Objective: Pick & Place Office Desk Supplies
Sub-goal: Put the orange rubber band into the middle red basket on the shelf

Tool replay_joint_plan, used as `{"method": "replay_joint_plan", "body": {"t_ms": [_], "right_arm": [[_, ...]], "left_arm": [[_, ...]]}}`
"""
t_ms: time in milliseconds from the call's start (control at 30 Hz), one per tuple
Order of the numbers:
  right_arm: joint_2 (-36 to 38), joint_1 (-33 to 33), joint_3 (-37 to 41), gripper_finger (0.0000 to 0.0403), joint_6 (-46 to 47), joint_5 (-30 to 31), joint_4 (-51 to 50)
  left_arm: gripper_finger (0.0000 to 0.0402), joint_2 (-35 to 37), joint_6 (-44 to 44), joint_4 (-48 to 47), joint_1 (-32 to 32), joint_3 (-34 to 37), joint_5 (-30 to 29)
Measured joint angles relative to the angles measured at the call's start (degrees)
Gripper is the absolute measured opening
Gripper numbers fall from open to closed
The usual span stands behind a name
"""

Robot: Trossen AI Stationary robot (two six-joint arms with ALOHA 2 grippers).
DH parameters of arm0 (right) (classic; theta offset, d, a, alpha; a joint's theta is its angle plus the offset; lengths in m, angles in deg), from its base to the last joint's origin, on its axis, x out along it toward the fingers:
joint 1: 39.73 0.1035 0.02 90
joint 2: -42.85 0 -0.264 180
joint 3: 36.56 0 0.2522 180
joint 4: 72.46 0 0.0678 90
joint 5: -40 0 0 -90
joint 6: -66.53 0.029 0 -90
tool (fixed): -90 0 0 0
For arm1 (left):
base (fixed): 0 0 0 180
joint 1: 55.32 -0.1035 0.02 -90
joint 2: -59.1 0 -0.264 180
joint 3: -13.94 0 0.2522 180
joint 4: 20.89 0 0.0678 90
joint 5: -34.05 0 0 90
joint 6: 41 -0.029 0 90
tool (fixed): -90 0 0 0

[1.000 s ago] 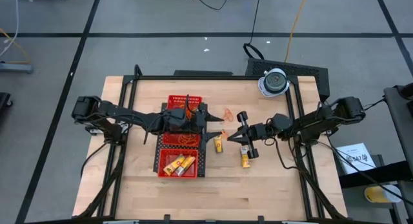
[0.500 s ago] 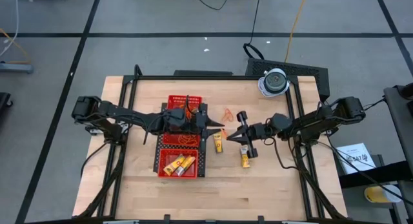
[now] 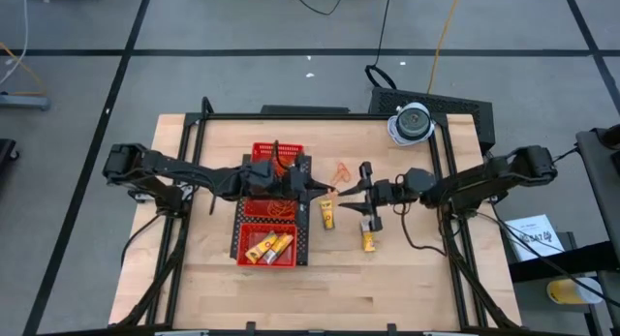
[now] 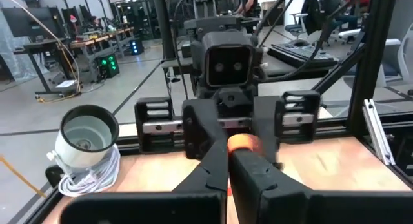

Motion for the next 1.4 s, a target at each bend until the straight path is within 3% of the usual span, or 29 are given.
{"method": "replay_joint_plan", "body": {"t_ms": [167, 333, 633, 833, 1200, 1400], "right_arm": [[6.76, -1.04, 0.04, 0.0173, 0.88, 0.06, -11.44], [12.59, -1.37, 0.04, 0.0209, 0.81, 0.23, -19.23], [17.03, -1.39, 0.04, 0.0209, 0.46, 0.1, -24.57], [17.02, -1.39, 0.04, 0.0204, -0.56, 0.09, -24.93], [17.02, -1.41, 0.04, 0.0199, -0.83, 1.71, -26.21], [17.02, -1.41, 0.04, 0.02, -0.84, 1.75, -26.57]], "left_arm": [[0.002, 5.14, 2.01, -6.36, -0.18, 0.01, -0.02], [0.0006, 11.51, 3.69, -16.49, -0.18, -0.01, -1.0], [0.0005, 19.47, 8.69, -37.65, 1.96, 0.06, -8.52], [0.0009, 20.2, 10.72, -43.45, 4.63, 0.06, -10.74], [0.0005, 25.76, 12.99, -42.84, 6.22, 6.04, -12.22], [0.0016, 29.74, 14.53, -36.12, 6.19, 11.86, -12.06]]}}
